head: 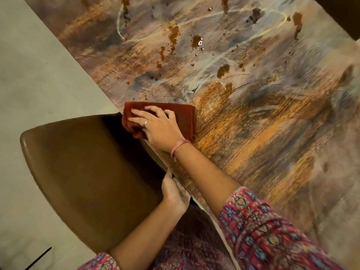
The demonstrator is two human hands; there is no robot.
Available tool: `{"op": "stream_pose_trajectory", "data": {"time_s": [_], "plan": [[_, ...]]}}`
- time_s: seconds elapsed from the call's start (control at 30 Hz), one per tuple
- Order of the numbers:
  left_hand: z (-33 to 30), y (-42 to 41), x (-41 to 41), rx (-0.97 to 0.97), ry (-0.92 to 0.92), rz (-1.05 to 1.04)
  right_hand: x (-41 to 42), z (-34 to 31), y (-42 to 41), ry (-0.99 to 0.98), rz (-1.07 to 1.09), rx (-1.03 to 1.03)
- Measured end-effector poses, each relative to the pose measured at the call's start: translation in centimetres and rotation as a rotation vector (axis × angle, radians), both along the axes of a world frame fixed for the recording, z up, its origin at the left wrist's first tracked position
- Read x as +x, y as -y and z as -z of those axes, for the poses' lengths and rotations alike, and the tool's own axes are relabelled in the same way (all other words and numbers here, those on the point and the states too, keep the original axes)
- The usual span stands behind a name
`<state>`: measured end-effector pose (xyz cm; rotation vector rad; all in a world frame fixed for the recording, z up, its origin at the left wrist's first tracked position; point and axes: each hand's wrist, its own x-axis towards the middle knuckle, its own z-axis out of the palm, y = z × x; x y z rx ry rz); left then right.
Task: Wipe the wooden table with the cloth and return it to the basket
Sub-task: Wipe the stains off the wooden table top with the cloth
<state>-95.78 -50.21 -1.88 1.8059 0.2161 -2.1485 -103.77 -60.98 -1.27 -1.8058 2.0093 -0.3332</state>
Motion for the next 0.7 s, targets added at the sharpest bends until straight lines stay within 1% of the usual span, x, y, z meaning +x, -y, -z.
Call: {"op": "stream_pose_trajectory", "data": {"time_s": [0.1,0.2,0.27,0.37,0.43,0.47,0.53,0.63,0.7], "plan": [[0.3,0.6,0.6,0.003,-0.039,-0.035,0.2,0.0,-6.4,0.01,-0.018,0.021],[0.1,0.4,0.9,0.095,-0.11,-0.101,0.9,-0.8,-15.1,0.016,0.079,0.078],[0.1,0.0,0.9,0.089,-0.099,-0.071,0.8,-1.1,-17.4,0.03,0.146,0.117],[0.4,0.3,0.6,0.047,-0.083,-0.003,-0.3,-0.6,-14.3,-0.009,0.108,0.069],[0.3,0.7,0.5,-0.002,-0.137,0.078,-2.6,0.1,-10.3,-0.045,0.048,0.012],[0.2,0.8,0.6,-0.026,-0.17,0.123,-4.5,0.3,-8.2,-0.057,0.057,-0.002],[0.2,1.1,0.7,-0.072,-0.179,0.191,-9.5,0.3,-4.7,-0.091,0.206,-0.018],[-0.2,2.0,0.4,-0.121,-0.075,0.188,-16.2,0.3,-1.8,-0.133,0.561,0.001],[-0.4,2.5,-0.3,-0.128,-0.007,0.192,-16.2,0.3,-0.8,-0.106,0.751,-0.007]]}}
